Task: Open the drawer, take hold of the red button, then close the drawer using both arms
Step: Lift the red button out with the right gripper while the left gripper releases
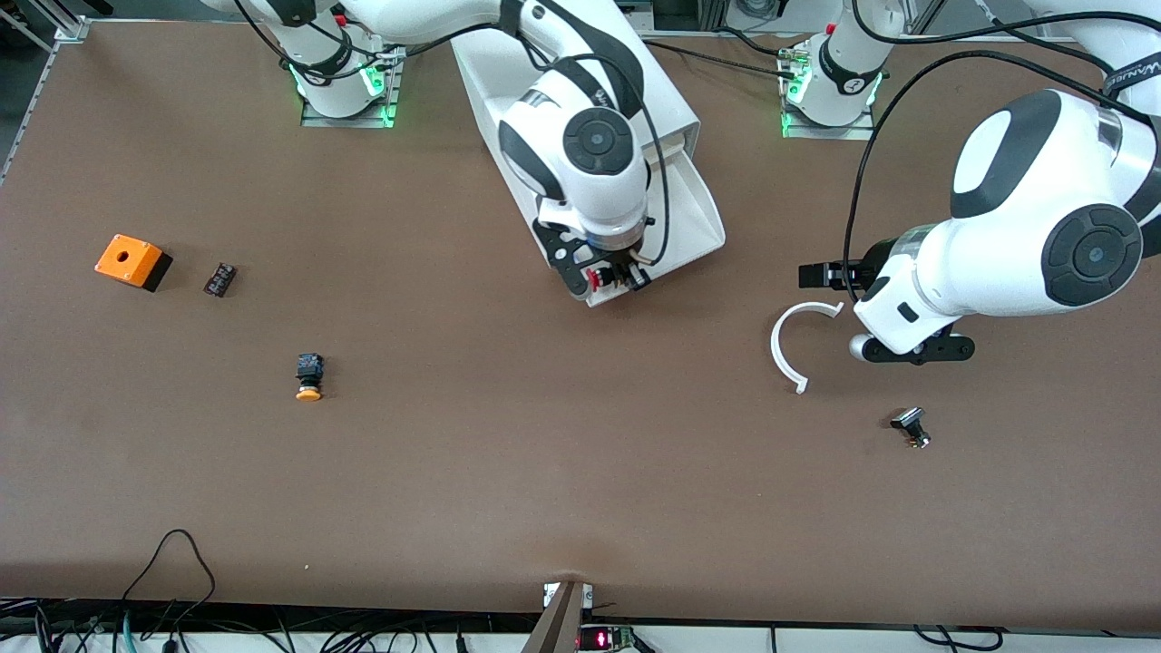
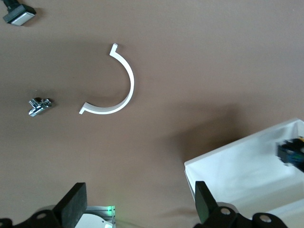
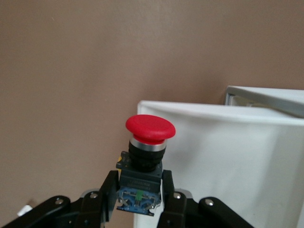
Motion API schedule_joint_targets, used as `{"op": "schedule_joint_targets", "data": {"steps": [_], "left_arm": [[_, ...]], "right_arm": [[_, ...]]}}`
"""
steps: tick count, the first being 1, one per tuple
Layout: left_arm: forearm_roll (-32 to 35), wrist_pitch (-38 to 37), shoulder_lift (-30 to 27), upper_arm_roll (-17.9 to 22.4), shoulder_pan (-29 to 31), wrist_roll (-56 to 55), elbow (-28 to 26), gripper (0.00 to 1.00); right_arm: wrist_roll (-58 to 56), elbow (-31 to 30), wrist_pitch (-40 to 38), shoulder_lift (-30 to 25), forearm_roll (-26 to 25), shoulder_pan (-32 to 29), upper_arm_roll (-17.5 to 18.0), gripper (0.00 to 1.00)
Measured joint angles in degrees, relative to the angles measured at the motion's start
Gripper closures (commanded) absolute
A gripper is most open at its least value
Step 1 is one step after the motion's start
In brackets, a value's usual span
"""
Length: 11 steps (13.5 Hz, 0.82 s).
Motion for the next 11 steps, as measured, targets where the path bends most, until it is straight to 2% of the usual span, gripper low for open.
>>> {"op": "schedule_joint_targets", "data": {"steps": [3,7,10,11], "left_arm": [[0.1,0.9,0.4,0.0,-0.4,-1.0,-0.1,0.0],[0.2,4.5,0.6,-0.2,-0.8,-2.3,-2.0,0.0],[0.2,12.9,0.7,-0.7,-3.1,-9.5,-7.2,0.0],[0.2,16.9,0.7,-0.8,-4.4,-12.2,-9.4,0.0]], "right_arm": [[-5.8,0.7,-2.4,-2.1,2.2,-4.0,-0.1,1.0],[-24.3,0.8,-6.7,-5.3,2.4,-9.3,-0.2,1.0],[-42.7,0.2,-11.9,-5.6,2.1,-12.9,-1.1,1.0],[-49.7,-0.5,-12.9,-5.5,1.9,-13.7,-2.6,1.0]]}}
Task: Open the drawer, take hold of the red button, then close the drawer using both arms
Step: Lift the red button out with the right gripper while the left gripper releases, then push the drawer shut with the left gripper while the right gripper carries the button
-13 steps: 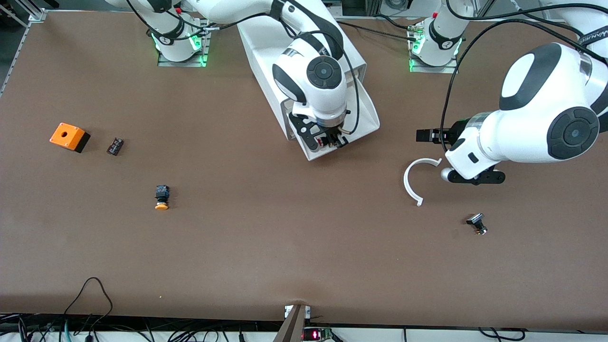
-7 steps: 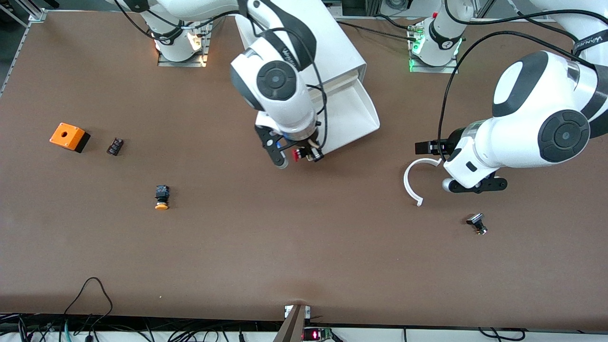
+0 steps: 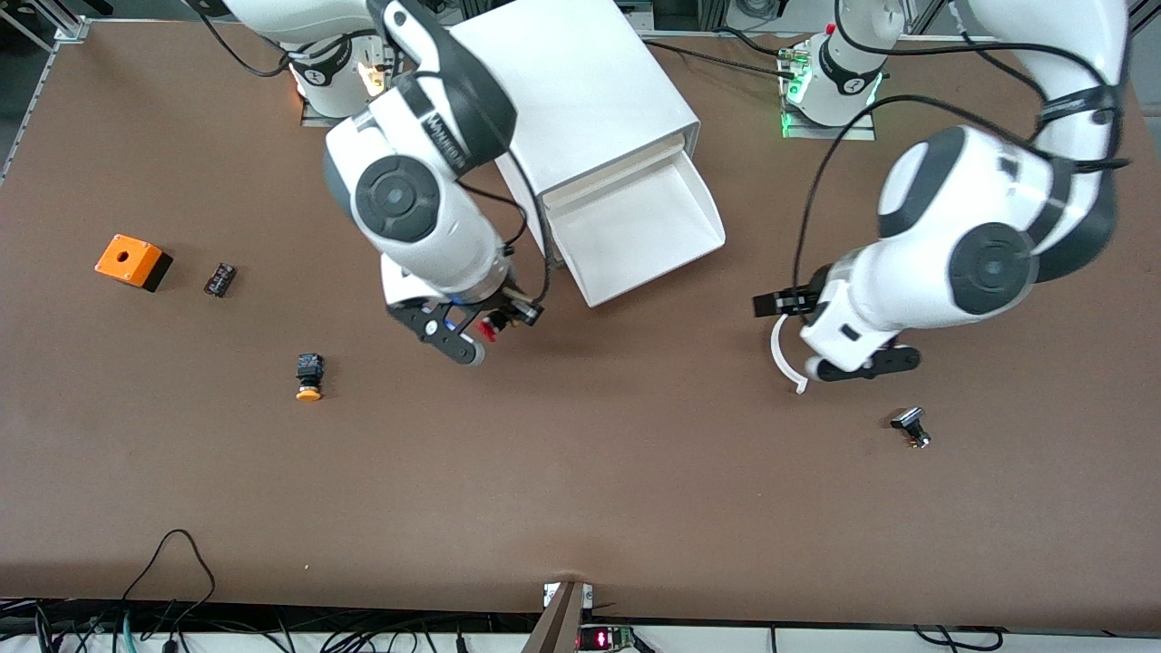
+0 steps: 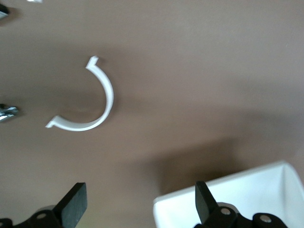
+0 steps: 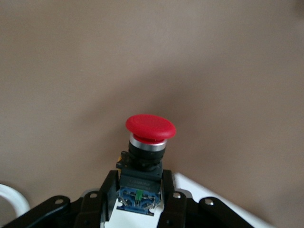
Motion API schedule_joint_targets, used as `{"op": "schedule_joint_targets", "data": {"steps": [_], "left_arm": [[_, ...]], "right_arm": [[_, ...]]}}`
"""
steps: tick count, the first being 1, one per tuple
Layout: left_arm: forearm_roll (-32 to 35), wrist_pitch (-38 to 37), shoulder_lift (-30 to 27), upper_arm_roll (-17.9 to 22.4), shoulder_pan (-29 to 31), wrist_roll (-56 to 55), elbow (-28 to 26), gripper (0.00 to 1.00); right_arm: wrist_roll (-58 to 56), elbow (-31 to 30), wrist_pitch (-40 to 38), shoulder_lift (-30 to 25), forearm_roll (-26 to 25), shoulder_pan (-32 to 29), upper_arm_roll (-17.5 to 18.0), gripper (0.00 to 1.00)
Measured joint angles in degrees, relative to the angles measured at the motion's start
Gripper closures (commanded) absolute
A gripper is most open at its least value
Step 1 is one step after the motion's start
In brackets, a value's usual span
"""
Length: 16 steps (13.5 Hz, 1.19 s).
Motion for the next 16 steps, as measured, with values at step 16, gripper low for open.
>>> {"op": "schedule_joint_targets", "data": {"steps": [16], "left_arm": [[0.2,25.1,-1.2,-5.8,-12.0,-27.5,-25.5,0.02]], "right_arm": [[-64.3,-39.7,40.0,-0.5,0.2,-11.2,-10.5,1.0]]}}
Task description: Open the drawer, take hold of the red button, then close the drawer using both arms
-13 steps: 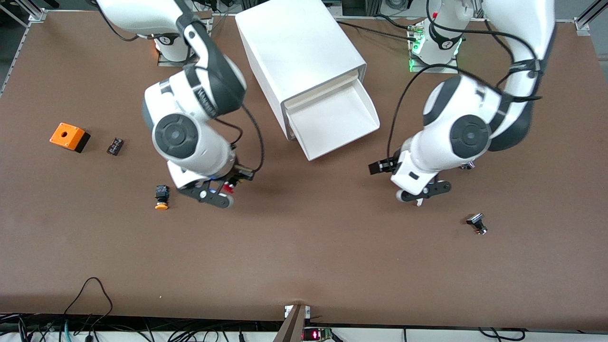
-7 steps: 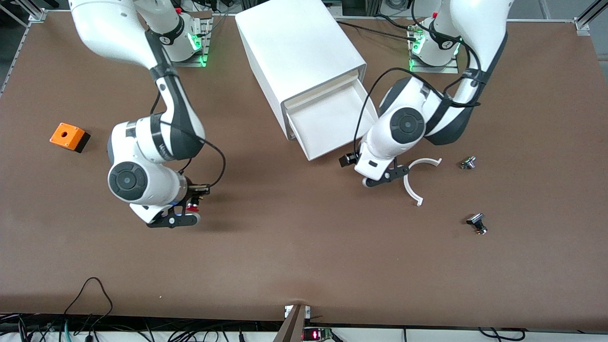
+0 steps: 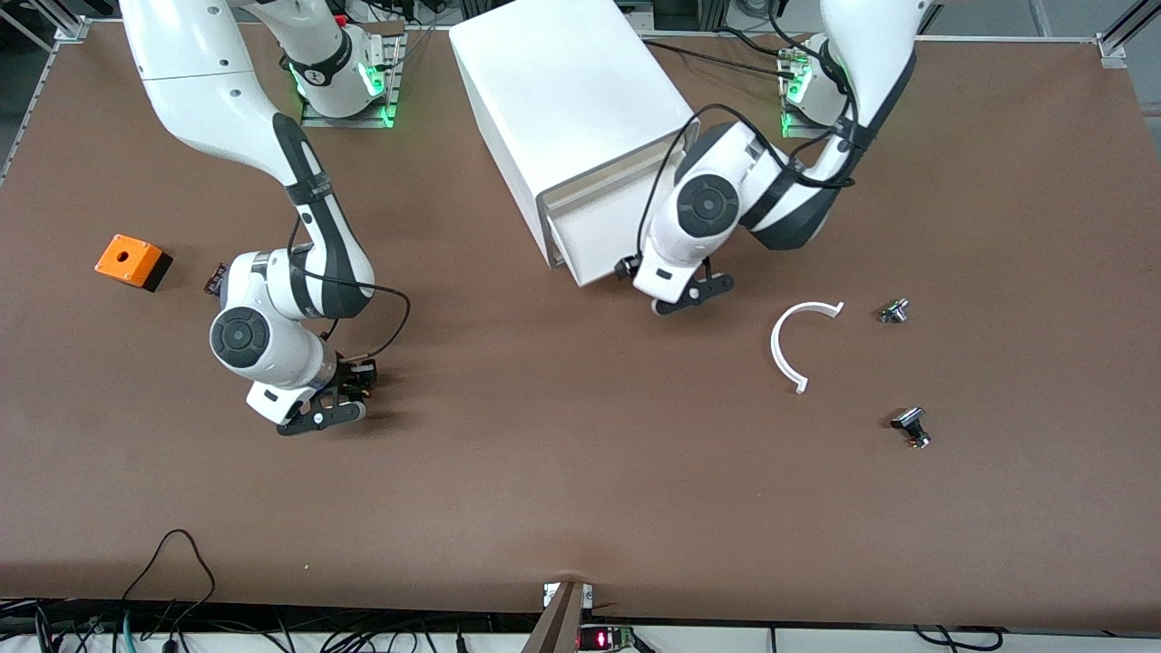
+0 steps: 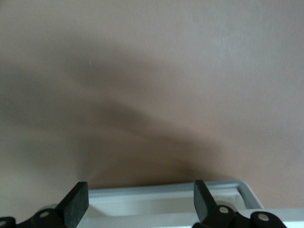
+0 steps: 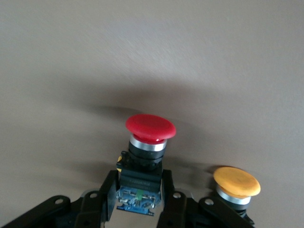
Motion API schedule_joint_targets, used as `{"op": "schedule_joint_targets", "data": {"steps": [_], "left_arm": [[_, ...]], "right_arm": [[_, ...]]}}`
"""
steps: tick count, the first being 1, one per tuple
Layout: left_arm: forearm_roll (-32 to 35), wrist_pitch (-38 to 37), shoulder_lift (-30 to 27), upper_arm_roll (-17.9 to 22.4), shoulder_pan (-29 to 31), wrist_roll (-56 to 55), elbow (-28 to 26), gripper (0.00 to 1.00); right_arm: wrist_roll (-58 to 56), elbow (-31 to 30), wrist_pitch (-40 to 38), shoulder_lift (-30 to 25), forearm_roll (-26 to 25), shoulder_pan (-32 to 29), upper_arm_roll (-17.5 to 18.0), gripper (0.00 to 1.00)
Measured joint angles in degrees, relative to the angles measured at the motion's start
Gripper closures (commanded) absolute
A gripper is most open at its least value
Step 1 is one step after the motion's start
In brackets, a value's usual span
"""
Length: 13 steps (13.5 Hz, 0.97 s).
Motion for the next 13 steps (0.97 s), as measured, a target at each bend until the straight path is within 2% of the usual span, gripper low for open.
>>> {"op": "schedule_joint_targets", "data": {"steps": [1,2,4,5,6,9,13], "left_arm": [[0.0,-0.2,-0.3,-1.0,-0.1,-1.1,-0.4,0.02],[0.0,-0.6,-0.7,-2.1,-0.1,-1.8,-0.8,0.02],[-0.7,-2.1,-1.0,-4.5,0.0,-4.0,-1.1,0.02],[-2.6,-2.6,-1.1,-5.3,0.0,-5.0,-1.2,0.02],[-4.3,-2.9,-1.2,-5.7,-0.1,-5.3,-1.4,0.02],[-5.9,-3.4,-1.3,-6.0,-0.1,-5.4,-1.5,0.02],[-6.0,-4.6,-1.3,-6.1,-0.1,-5.4,-1.6,0.02]], "right_arm": [[-0.1,-0.2,0.1,0.0,0.0,0.0,0.0,0.96],[-0.1,-0.2,0.1,0.0,0.0,0.0,0.1,0.8],[-0.1,-0.2,0.1,0.0,0.1,0.0,0.3,0.31],[-0.1,-0.2,0.1,-0.1,0.1,0.0,0.4,0.18],[-0.1,-0.2,0.1,-0.2,0.1,0.0,0.4,0.01],[-0.1,0.2,0.3,-1.8,0.1,0.0,0.3,0.01],[-0.1,0.9,0.2,-7.1,0.1,-0.3,-0.1,0.01]]}}
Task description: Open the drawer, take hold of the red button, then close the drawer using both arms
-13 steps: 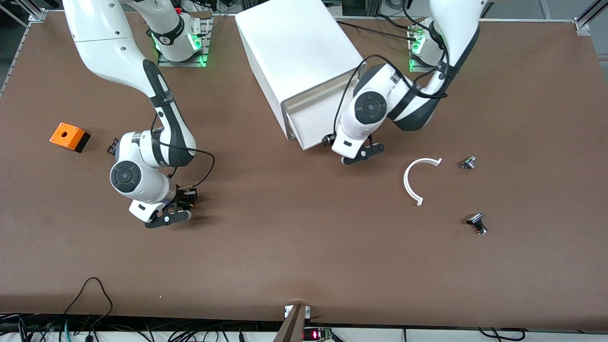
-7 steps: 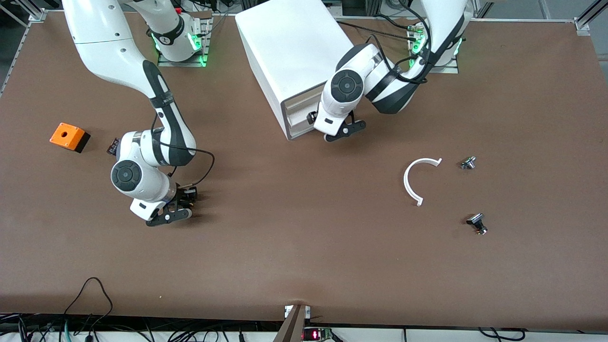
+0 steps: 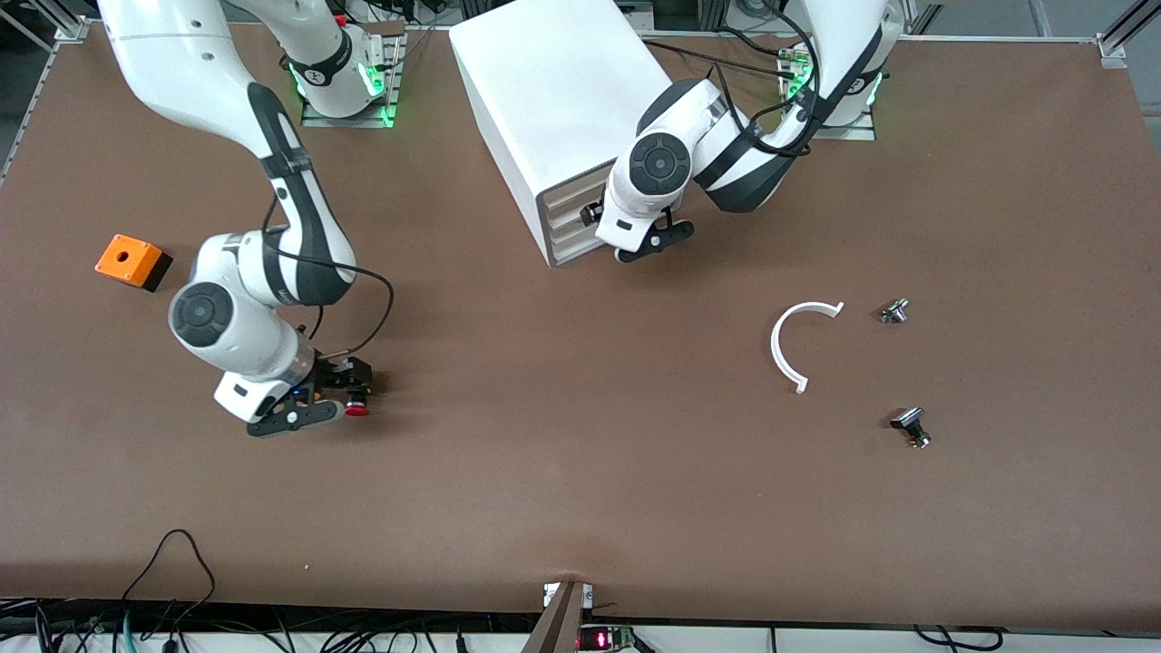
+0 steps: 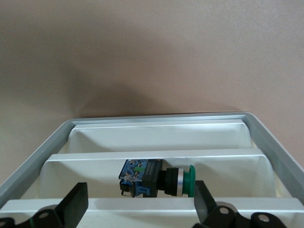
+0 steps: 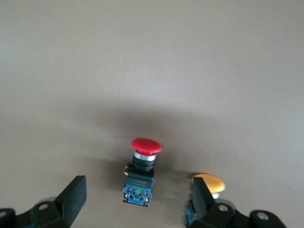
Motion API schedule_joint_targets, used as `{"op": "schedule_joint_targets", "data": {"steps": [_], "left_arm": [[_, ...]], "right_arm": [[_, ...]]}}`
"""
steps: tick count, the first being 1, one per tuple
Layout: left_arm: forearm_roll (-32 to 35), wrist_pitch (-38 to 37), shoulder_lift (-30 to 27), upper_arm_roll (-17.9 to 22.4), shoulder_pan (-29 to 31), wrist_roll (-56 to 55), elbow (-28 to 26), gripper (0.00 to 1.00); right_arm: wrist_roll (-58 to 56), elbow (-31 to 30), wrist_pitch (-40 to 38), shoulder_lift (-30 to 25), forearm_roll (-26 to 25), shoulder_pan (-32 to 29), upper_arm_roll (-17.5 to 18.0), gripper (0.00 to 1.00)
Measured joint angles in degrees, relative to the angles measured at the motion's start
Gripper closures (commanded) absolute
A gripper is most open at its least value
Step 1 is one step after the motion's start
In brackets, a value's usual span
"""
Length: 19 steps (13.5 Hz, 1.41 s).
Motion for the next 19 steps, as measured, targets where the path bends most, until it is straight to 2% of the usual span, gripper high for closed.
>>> {"op": "schedule_joint_targets", "data": {"steps": [3,5,7,10,13,15,19], "left_arm": [[0.0,-1.6,-0.2,0.1,0.4,0.2,0.5,0.02],[0.0,-4.3,-1.0,0.3,1.9,1.7,3.1,0.02],[1.1,-9.3,-1.9,0.5,5.2,5.9,7.4,0.02],[9.3,-17.5,-2.5,0.7,10.3,14.6,13.7,0.02],[15.9,-22.6,-2.6,0.8,13.9,24.5,19.5,0.02],[18.4,-25.7,-2.6,0.9,16.5,31.7,25.5,0.01],[18.5,-30.3,-3.1,0.9,20.8,35.3,35.1,0.01]], "right_arm": [[0.0,1.3,-4.9,-4.7,0.0,-0.2,-0.8,0.01],[0.0,2.0,-7.9,-7.7,0.0,-0.3,-1.5,0.01],[0.0,2.4,-10.8,-11.1,0.0,-0.3,-1.5,0.01],[0.0,3.6,-17.7,-16.1,0.0,-0.3,-1.5,0.01],[2.6,6.2,-26.7,-19.7,-0.5,-0.4,-1.8,0.01],[4.2,7.7,-30.9,-22.2,-4.3,-0.2,-1.8,0.01],[5.4,7.8,-36.5,-25.8,-5.4,0.0,-1.3,0.01]]}}
